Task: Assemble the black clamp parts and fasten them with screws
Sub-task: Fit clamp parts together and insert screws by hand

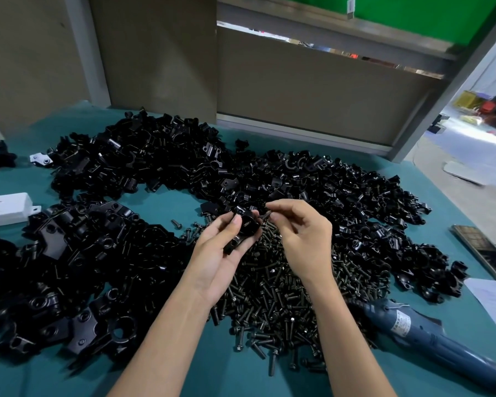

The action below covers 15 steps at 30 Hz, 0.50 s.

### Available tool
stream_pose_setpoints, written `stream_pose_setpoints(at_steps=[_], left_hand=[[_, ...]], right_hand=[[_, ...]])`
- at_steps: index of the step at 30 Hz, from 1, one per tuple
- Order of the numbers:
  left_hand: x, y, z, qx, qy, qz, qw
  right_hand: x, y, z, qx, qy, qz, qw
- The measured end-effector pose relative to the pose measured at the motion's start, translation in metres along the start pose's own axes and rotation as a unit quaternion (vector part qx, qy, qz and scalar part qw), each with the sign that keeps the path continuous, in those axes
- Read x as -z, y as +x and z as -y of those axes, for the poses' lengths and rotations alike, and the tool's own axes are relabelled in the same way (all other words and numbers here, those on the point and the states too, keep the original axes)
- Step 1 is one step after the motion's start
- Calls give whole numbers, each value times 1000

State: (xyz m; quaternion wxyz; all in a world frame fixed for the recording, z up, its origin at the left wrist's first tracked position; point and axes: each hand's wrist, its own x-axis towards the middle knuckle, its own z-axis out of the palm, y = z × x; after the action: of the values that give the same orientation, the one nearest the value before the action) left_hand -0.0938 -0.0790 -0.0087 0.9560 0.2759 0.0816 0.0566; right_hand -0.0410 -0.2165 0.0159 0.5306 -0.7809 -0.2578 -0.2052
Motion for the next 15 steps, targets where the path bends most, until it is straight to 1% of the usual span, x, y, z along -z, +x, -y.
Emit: stream_pose_setpoints(at_steps=[3,6,10,15], left_hand=[[1,1,1,2,-1,8,1000],[3,1,1,4,-3,15,1000],[2,1,1,7,-12,18,1000],[0,-1,-1,7,-28,-11,1000]], right_hand=[[-2,0,2,-18,23,9,1000],[-2,-1,2,-14,22,15,1000],[-3,-2,2,3,11,24,1000],[0,-3,1,41,-22,67,997]])
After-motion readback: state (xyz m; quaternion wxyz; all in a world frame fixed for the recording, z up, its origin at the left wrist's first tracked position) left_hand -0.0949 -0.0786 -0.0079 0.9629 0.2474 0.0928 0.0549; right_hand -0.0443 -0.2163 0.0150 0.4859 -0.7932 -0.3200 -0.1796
